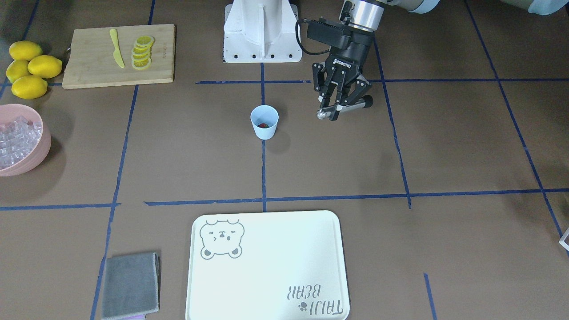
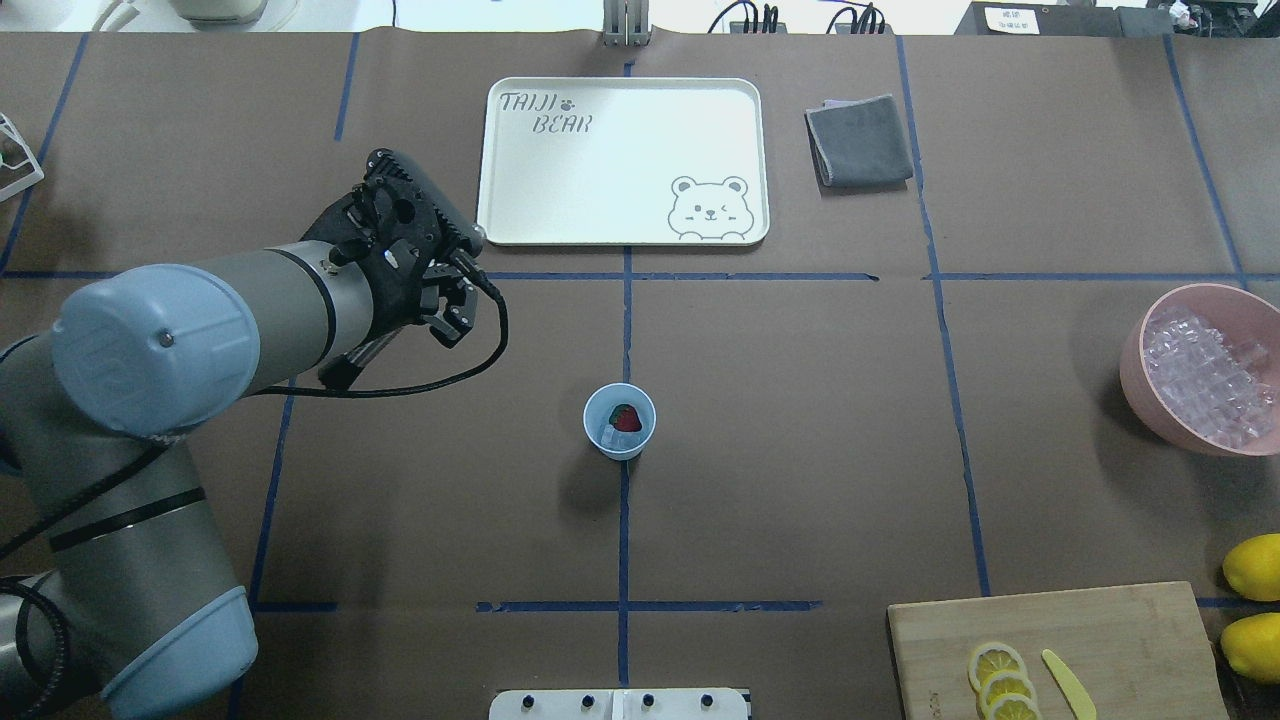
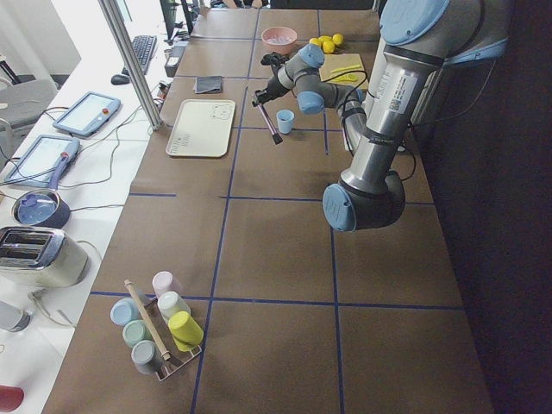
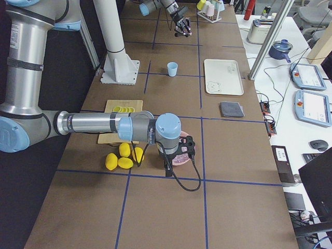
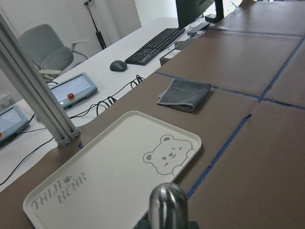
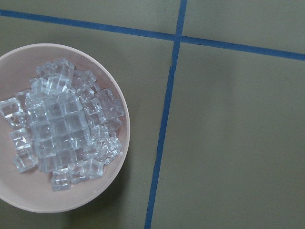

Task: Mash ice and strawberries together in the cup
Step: 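Lift the muddler out of the cup and carry it back with the left gripper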

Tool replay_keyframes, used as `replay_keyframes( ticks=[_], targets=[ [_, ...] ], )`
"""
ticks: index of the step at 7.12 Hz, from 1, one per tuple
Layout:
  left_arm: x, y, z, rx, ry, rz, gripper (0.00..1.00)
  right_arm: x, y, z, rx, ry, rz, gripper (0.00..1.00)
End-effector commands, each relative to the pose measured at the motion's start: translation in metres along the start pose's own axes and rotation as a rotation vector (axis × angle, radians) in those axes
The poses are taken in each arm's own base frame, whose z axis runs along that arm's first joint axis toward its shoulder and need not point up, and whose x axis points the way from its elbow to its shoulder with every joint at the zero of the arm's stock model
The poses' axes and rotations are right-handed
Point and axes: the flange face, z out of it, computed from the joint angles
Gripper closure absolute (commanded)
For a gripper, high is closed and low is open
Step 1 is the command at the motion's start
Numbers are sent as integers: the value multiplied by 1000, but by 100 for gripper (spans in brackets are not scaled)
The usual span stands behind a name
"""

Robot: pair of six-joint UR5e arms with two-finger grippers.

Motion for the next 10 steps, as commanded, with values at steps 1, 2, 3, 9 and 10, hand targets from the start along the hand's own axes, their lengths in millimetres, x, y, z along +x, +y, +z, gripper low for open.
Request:
replay_keyframes(
  ticks=[1,2,3,9,10],
  targets=[
    [-44,29,-6,-303,-17,-137,100,1,0,1,-2,0,1,0],
    [-81,55,-9,-415,-10,-218,100,1,0,1,-3,-2,2,0],
    [-120,85,-14,-480,-24,-287,100,0,0,1,-2,-2,6,0],
    [-269,250,0,-689,-55,-664,92,-4,0,0,7,-46,10,0],
    [-281,282,20,-662,-46,-657,93,-3,0,1,6,-44,10,0]
  ],
)
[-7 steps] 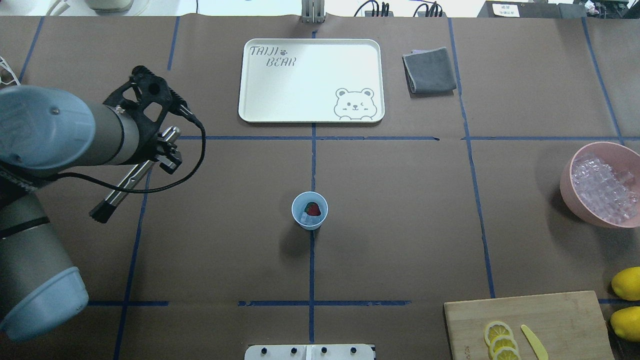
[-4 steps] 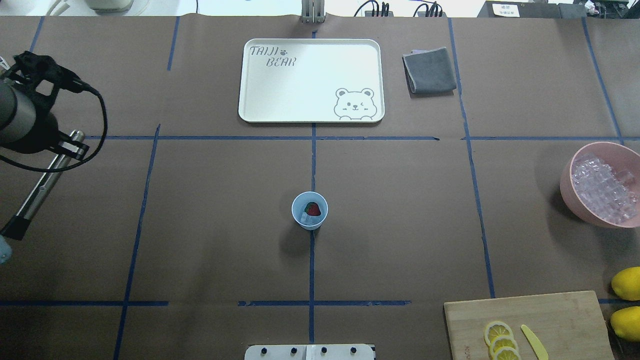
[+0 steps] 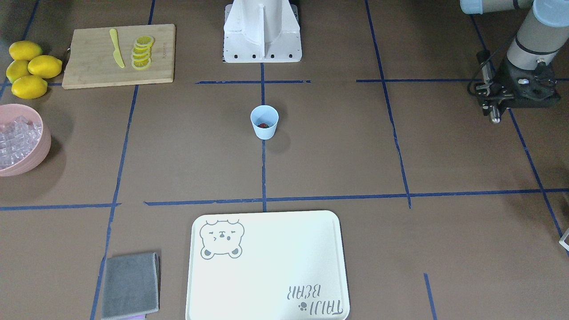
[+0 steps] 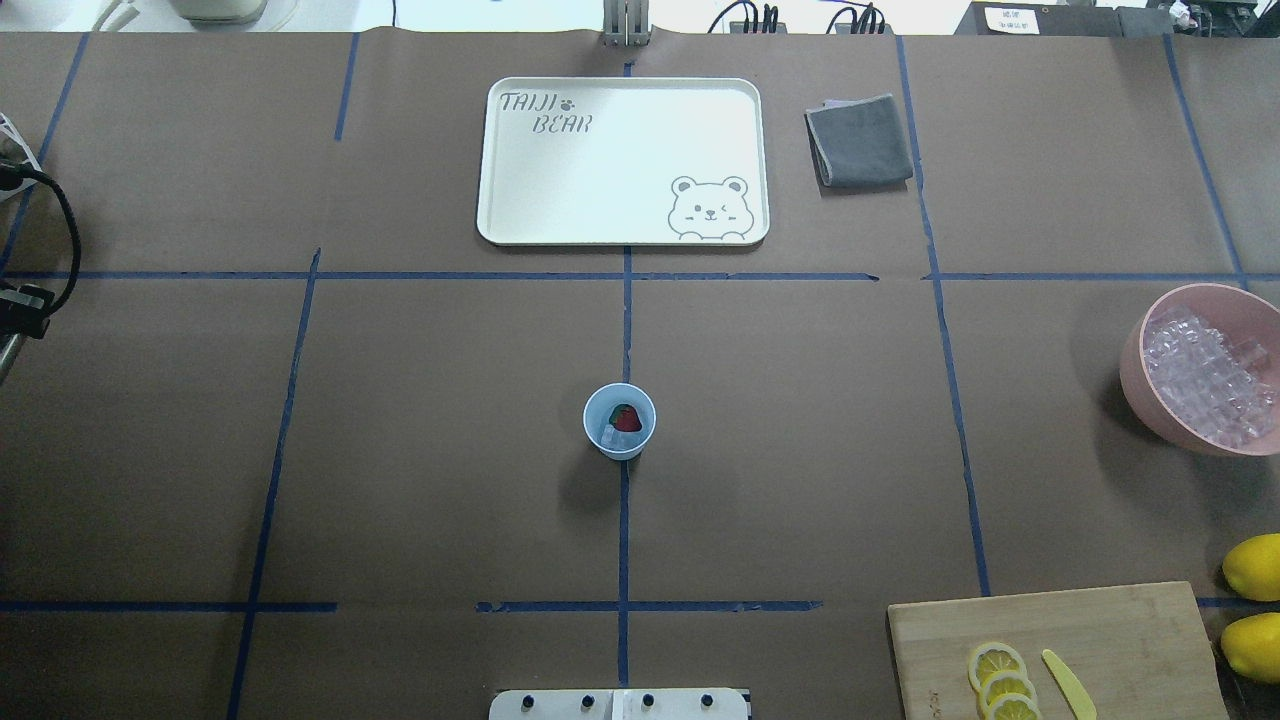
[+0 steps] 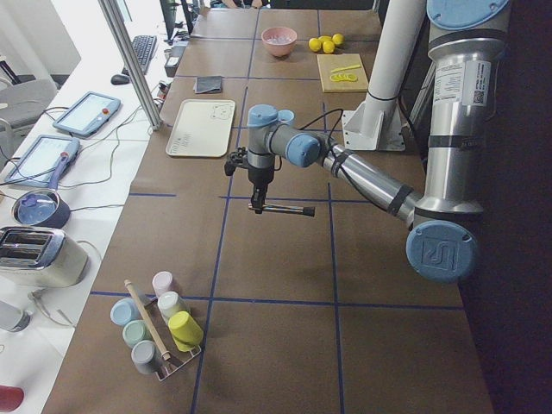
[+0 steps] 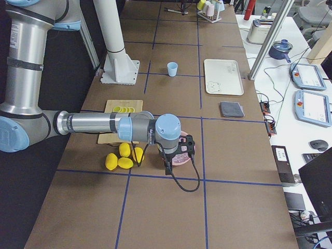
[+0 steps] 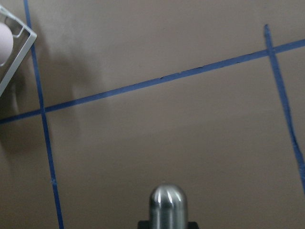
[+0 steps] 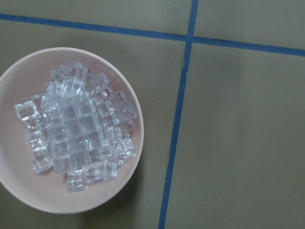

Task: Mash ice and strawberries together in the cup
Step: 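Lower the muddler onto the table with the left gripper and release it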

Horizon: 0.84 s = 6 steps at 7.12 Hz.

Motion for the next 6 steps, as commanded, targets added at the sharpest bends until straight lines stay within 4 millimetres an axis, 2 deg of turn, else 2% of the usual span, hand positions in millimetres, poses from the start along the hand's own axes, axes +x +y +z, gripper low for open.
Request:
replay_keyframes(
  ticks=[1,2,3,4,6],
  targets=[
    [-46,-3,67,26,37,-3,93,1,1,1,-2,1,0,0],
    [-67,-2,101,26,37,0,93,1,1,1,-1,3,1,0],
    [-83,2,126,36,42,1,93,0,1,0,0,3,-1,0],
    [-92,3,142,24,36,-9,93,0,1,0,1,3,-2,0],
    [-101,6,155,7,25,-41,93,-1,0,-2,3,4,-4,0]
  ],
)
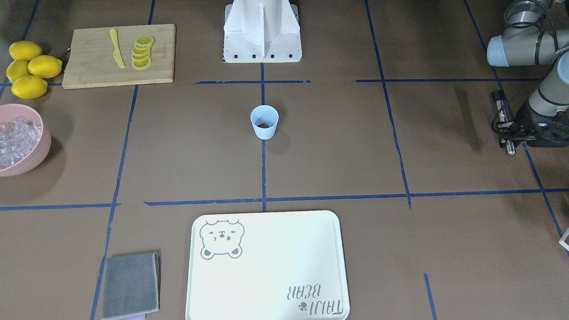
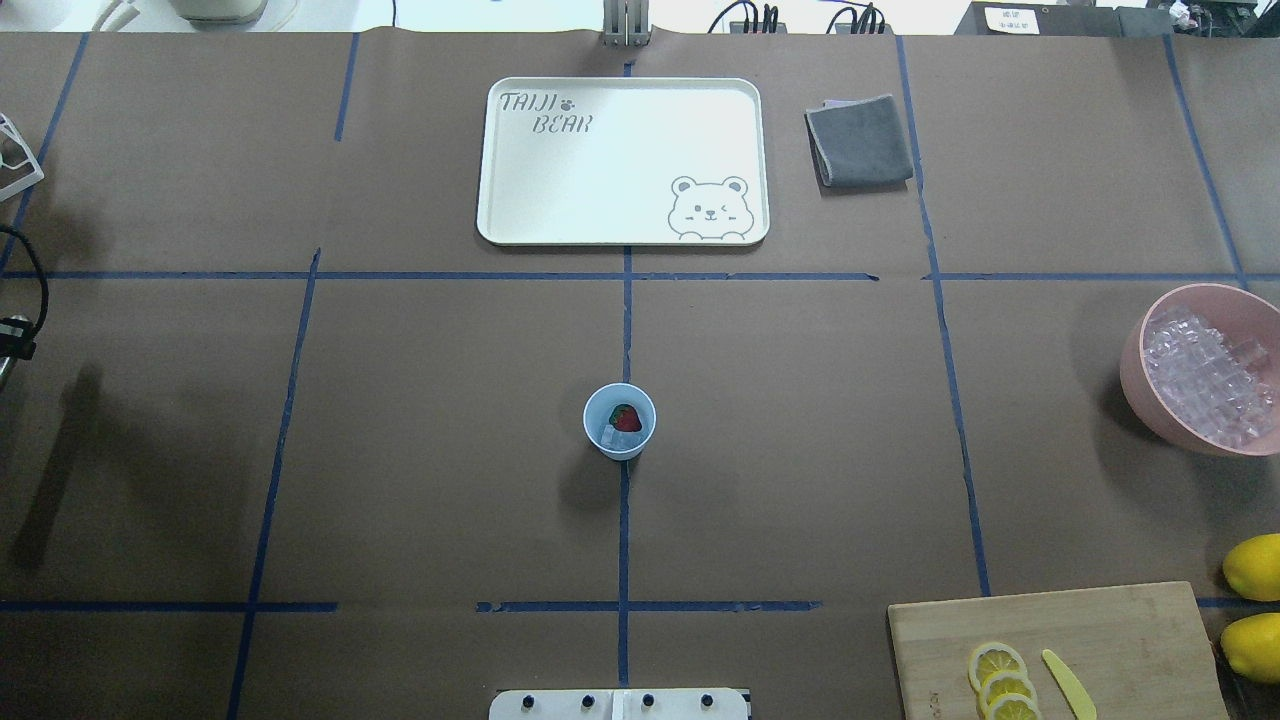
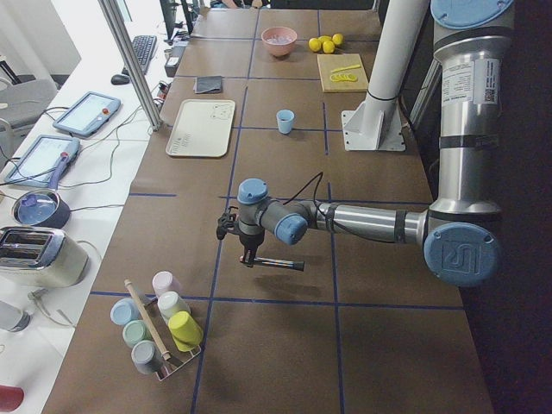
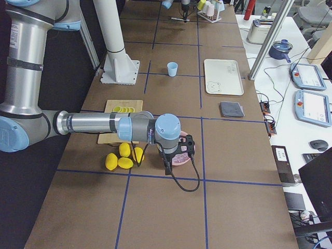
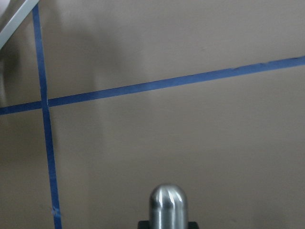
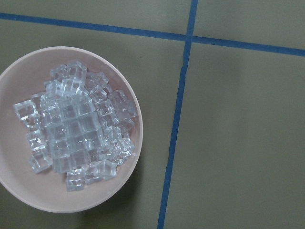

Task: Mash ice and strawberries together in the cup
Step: 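Lower the muddler onto the table with the left gripper and release it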

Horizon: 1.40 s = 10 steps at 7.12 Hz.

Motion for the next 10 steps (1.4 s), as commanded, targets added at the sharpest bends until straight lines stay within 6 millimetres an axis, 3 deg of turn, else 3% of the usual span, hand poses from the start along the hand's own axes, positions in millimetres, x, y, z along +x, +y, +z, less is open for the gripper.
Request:
replay_keyframes(
  ticks=[1,3,4,5,7,9,10],
  targets=[
    [-16,4,23,0,0,-24,93,-1,0,-1,2,0,-2,0],
    [-22,4,42,17,12,-42,93,-1,0,-1,2,0,-2,0],
    [-19,-1,41,23,16,-38,69,-1,0,-1,3,0,-3,0],
    [-12,-7,39,26,20,-23,1,-1,0,-1,3,0,-3,0],
    [-8,-11,34,-30,72,-36,0,-2,0,-2,4,1,-2,0],
    [-56,-23,-4,-50,71,58,0,-2,-1,-2,4,-1,-1,0],
    [-80,-29,-46,-71,52,90,0,-3,-1,-2,5,-1,-2,0]
  ],
)
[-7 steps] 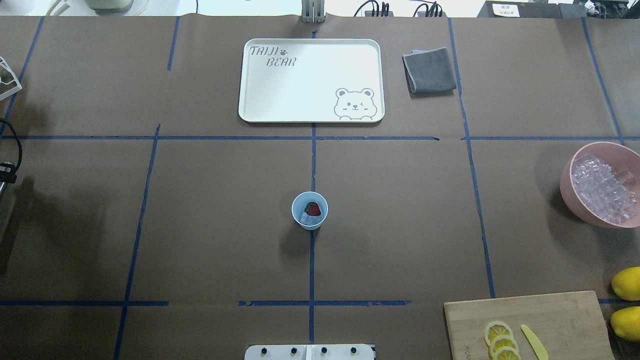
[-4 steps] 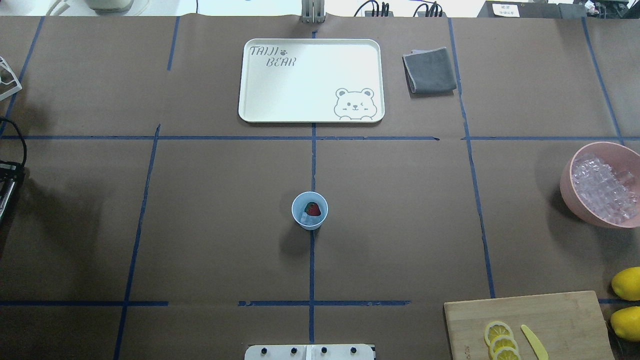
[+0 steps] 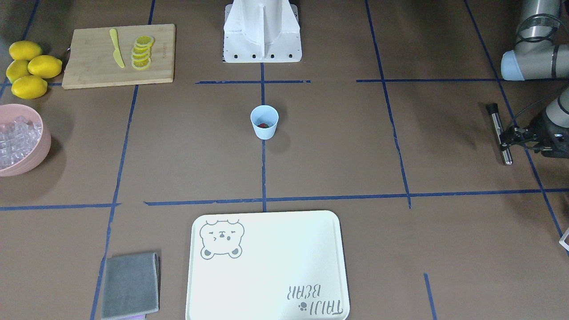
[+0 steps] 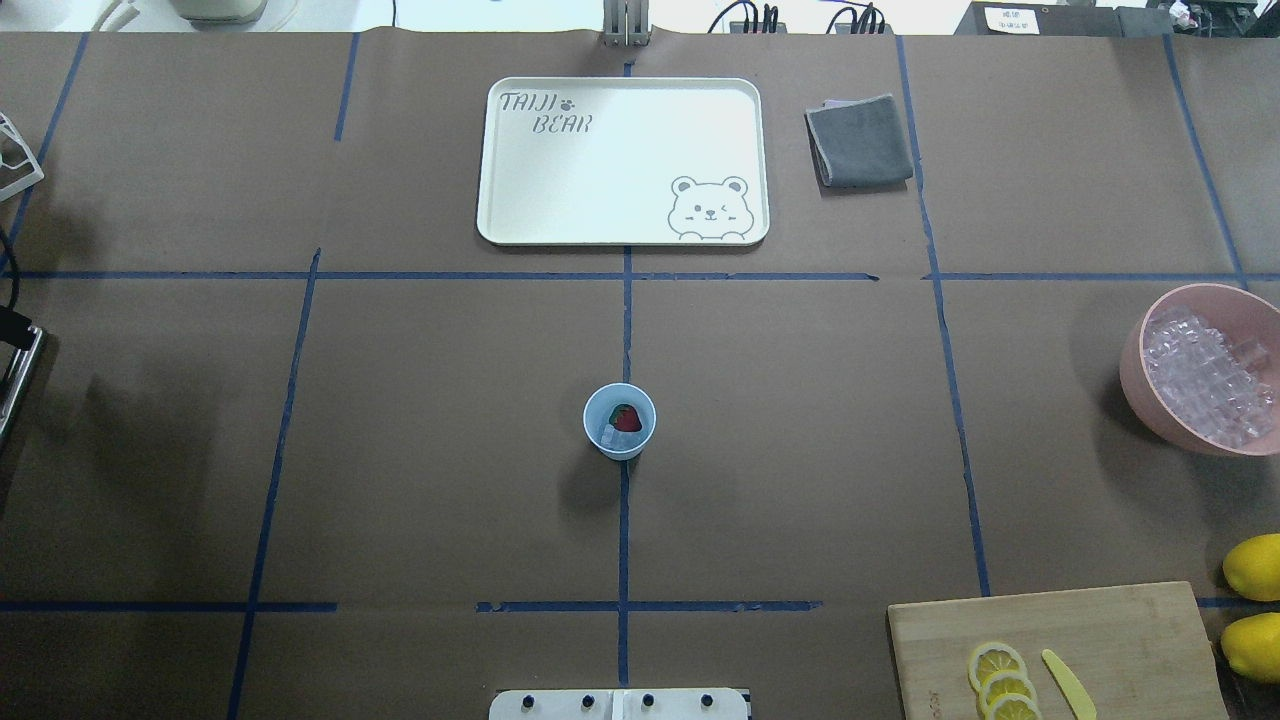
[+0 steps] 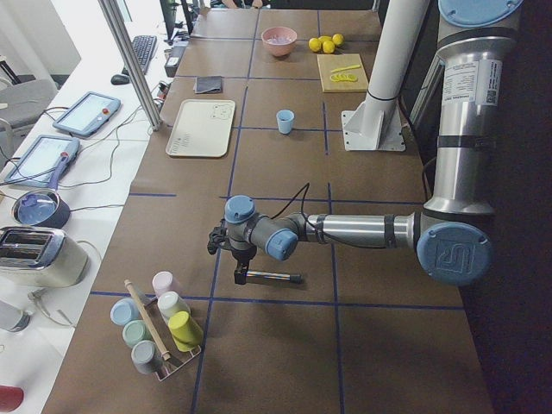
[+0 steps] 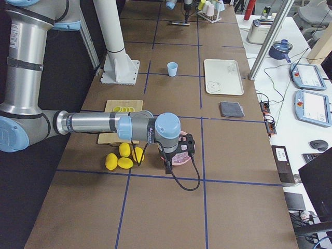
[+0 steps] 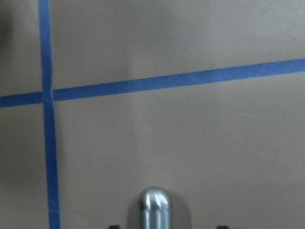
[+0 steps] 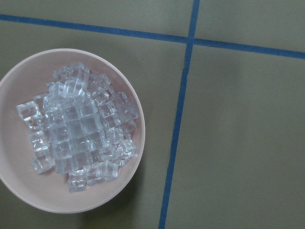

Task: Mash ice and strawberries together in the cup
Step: 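Lower the muddler onto the table with the left gripper and release it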

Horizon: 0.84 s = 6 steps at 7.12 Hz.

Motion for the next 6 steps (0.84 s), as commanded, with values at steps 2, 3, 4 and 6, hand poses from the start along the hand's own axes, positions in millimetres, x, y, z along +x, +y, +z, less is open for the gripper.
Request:
replay_keyframes(
  ticks=[2,3,4,6],
  targets=[
    [-68,10,-137,-12,-7,20,0,-1,0,0,2,0,-1,0],
    [-93,27,-160,34,128,-30,0,0,0,0,1,0,0,0],
    [-111,48,-157,43,186,-78,0,-1,1,-1,1,0,0,0],
    [-113,50,-158,45,180,-91,0,-1,2,-1,1,0,0,0]
  ],
)
